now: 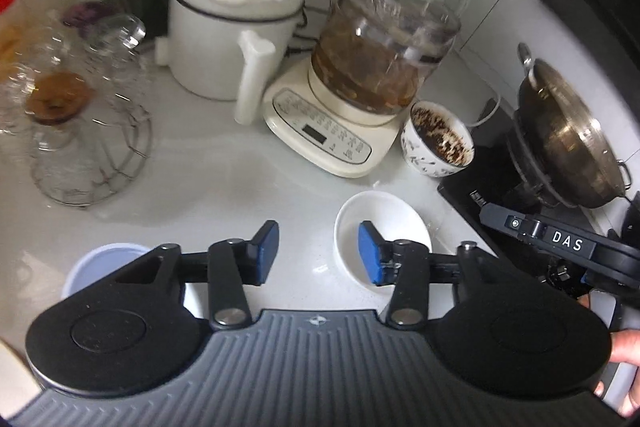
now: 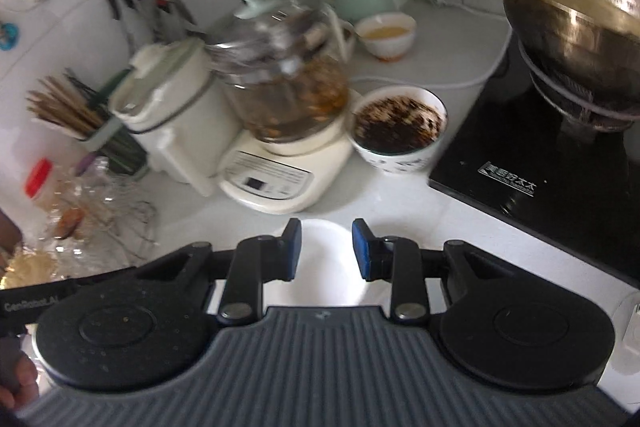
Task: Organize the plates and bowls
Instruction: 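Move both grippers to the rim of the plain white bowl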
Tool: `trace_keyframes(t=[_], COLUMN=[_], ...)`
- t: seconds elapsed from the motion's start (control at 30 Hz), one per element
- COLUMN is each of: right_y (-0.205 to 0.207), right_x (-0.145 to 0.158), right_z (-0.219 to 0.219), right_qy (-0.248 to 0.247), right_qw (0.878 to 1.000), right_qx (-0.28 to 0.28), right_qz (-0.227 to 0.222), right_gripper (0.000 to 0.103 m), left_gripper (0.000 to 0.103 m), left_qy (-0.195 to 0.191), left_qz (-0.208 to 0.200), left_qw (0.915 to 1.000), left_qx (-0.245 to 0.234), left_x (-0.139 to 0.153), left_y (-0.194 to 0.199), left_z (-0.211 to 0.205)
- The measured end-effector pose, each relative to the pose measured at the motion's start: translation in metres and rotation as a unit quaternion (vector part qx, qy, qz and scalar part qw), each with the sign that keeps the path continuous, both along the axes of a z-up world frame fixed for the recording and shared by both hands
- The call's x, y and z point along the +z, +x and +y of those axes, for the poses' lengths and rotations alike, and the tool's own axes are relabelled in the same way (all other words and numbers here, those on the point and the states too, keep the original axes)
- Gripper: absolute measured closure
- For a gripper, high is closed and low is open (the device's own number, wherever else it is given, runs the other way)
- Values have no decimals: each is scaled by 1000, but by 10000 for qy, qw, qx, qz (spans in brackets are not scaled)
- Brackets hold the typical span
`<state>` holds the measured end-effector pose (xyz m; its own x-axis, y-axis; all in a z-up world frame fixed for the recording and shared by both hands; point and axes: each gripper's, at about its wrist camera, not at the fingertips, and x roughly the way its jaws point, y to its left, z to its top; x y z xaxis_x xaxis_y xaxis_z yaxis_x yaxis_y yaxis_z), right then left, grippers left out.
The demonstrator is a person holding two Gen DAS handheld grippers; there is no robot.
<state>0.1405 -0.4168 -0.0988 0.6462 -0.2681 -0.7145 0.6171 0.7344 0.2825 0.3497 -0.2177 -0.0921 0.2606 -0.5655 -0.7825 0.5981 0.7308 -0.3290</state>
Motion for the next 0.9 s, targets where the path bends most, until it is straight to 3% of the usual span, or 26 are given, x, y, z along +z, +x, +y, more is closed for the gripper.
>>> trace_keyframes(t=[0.07, 0.17, 0.4, 0.57, 0.9], right_y=[6, 12, 25, 30, 37], right_x=[-11, -28, -67, -88, -94], right_z=[-13, -28, -50, -50, -51], right_qy=[151, 389, 1185, 1533, 1526], right_qw=[9997, 9987, 9908, 9853, 9855], right_qx=[117, 160, 384, 380, 413], right_qz=[147, 293, 535, 650, 623], right_gripper=[71, 63, 63, 63, 84], left_gripper=[51, 50, 50, 52, 88], left_qy=[17, 172, 312, 484, 364], left_qz=[196, 341, 786, 825, 959], left_qw=[9998, 9993, 9964, 9953, 9947], left_qx=[-11, -22, -28, -121, 46], left_x=[-14, -32, -68, -86, -100], left_y=[5, 11, 17, 16, 20], left_z=[-14, -35, -62, -74, -75])
